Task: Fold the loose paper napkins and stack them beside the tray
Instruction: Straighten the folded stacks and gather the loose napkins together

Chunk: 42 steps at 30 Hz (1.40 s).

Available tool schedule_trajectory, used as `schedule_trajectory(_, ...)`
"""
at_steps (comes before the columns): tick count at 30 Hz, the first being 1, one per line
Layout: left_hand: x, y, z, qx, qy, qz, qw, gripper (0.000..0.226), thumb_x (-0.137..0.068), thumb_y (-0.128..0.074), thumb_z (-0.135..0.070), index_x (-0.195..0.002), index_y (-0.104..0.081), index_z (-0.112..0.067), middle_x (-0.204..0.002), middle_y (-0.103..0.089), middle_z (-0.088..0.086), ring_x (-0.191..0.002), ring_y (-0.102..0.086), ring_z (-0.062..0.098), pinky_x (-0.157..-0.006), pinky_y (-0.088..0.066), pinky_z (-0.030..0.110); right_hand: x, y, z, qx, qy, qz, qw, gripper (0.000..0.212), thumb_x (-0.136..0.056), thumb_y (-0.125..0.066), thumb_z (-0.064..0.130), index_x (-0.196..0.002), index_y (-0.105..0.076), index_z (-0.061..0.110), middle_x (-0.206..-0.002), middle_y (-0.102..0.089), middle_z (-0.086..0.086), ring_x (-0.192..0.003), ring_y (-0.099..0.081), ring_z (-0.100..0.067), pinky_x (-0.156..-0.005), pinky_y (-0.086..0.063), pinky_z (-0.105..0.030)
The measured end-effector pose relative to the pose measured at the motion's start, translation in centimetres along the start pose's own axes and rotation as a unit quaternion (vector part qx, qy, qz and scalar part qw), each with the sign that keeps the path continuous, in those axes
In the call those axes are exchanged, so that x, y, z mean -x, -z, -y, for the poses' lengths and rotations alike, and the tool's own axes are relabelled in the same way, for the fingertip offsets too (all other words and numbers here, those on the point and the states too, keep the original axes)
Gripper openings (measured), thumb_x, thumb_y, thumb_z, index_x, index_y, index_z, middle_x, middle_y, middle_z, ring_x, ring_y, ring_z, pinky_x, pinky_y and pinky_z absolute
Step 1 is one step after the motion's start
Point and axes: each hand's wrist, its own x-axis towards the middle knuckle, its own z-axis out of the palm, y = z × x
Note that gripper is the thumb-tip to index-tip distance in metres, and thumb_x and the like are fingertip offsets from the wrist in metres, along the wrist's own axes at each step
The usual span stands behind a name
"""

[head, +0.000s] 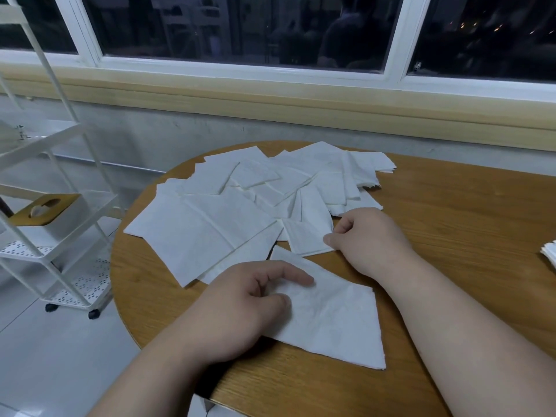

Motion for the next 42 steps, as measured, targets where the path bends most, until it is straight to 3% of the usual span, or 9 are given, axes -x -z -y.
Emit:
schedule_trajectory(4,0.0,-0.1,0.0,0.001,0.004,-0.001,1.0,0.042,-0.09,-0.06,-0.008,-0.097,-0.073,-0.047,-0.052,-0.034,-0.004,-0.049,-0.031,0.014,-0.046,-0.028,0.021,-0.2,0.1,-0.5,-0.031,-0.006,-0.016,0.999,0.015,-0.083,-0.077,0.029,-0.075,-0.067,0.021,-0.09,-0.068,0.012,-0.085,-0.061,-0.01,-0.071,-0.051,-0.032)
schedule_trajectory(8,0.0,-0.1,-0.1,0.003,0.003,-0.004,1.0,0.04,-0.09,-0.06,-0.009,-0.097,-0.073,-0.047,-0.053,-0.034,-0.003,-0.05,-0.032,0.014,-0.046,-0.028,0.021,-0.1,0.2,-0.3,-0.019,-0.01,-0.013,1.0,0.013,-0.083,-0.075,0.028,-0.076,-0.07,0.019,-0.087,-0.069,0.008,-0.08,-0.061,-0.01,-0.062,-0.046,-0.027)
schedule_trajectory(13,0.1,-0.1,0.0,0.003,0.003,-0.004,1.0,0.04,-0.09,-0.06,-0.008,-0.096,-0.074,-0.045,-0.049,-0.033,-0.008,-0.047,-0.031,0.011,-0.045,-0.027,0.019,-0.6,-0.2,0.1,-0.005,-0.015,-0.051,0.999,0.03,-0.085,-0.065,0.035,-0.078,-0.066,0.006,-0.092,-0.073,-0.012,-0.083,-0.068,-0.032,-0.061,-0.05,-0.035)
schedule_trajectory(18,0.0,-0.1,0.1,0.005,0.002,-0.005,1.0,0.039,-0.091,-0.06,-0.01,-0.097,-0.073,-0.046,-0.05,-0.034,-0.007,-0.048,-0.031,0.013,-0.045,-0.027,0.02,-1.2,-0.5,-0.3,0.028,-0.005,-0.068,0.997,0.01,-0.091,-0.061,0.028,-0.083,-0.067,0.028,-0.089,-0.066,0.012,-0.079,-0.059,-0.011,-0.065,-0.052,-0.031)
schedule_trajectory(21,-0.1,-0.1,0.2,0.007,0.002,-0.003,1.0,0.038,-0.092,-0.06,-0.012,-0.097,-0.073,-0.047,-0.053,-0.036,-0.003,-0.05,-0.033,0.015,-0.047,-0.028,0.023,-1.3,-0.5,-0.8,-0.01,0.002,-0.087,0.996,0.014,-0.09,-0.064,0.025,-0.076,-0.067,0.028,-0.085,-0.065,0.013,-0.081,-0.06,-0.01,-0.069,-0.054,-0.032)
schedule_trajectory(28,-0.3,-0.2,0.3,0.006,0.0,-0.007,1.0,0.041,-0.093,-0.057,-0.01,-0.097,-0.073,-0.048,-0.06,-0.041,0.001,-0.055,-0.038,0.015,-0.05,-0.031,0.023,0.2,0.9,-0.6,-0.118,0.062,-0.153,0.979,0.014,-0.088,-0.067,0.023,-0.074,-0.066,0.026,-0.079,-0.065,0.015,-0.072,-0.059,-0.001,-0.053,-0.041,-0.018)
schedule_trajectory(31,-0.4,-0.2,0.3,0.009,0.0,-0.008,1.0,0.043,-0.093,-0.056,-0.009,-0.097,-0.073,-0.049,-0.064,-0.043,0.004,-0.057,-0.038,0.018,-0.053,-0.032,0.026,1.1,2.4,-0.3,-0.213,0.095,-0.19,0.954,0.012,-0.087,-0.069,0.021,-0.077,-0.065,0.027,-0.075,-0.066,0.014,-0.072,-0.059,0.004,-0.054,-0.04,-0.01)
schedule_trajectory(35,-0.4,-0.3,0.4,0.023,0.0,-0.016,1.0,0.042,-0.094,-0.057,-0.009,-0.096,-0.074,-0.047,-0.065,-0.045,0.002,-0.057,-0.039,0.017,-0.055,-0.033,0.026,2.8,4.8,-0.5,-0.354,0.124,-0.196,0.906,0.017,-0.087,-0.071,0.011,-0.078,-0.064,0.023,-0.063,-0.064,0.008,-0.063,-0.056,-0.01,-0.063,-0.044,-0.03)
schedule_trajectory(42,-0.5,-0.3,0.6,0.041,-0.005,-0.027,0.999,0.031,-0.069,-0.055,-0.029,-0.095,-0.072,-0.035,-0.071,-0.047,0.005,-0.062,-0.042,0.016,-0.06,-0.035,0.031,6.2,6.8,-2.0,-0.604,0.14,-0.01,0.785,0.03,-0.075,-0.059,-0.018,-0.08,-0.062,0.012,-0.066,-0.065,-0.003,-0.06,-0.063,-0.013,-0.054,-0.053,-0.021)
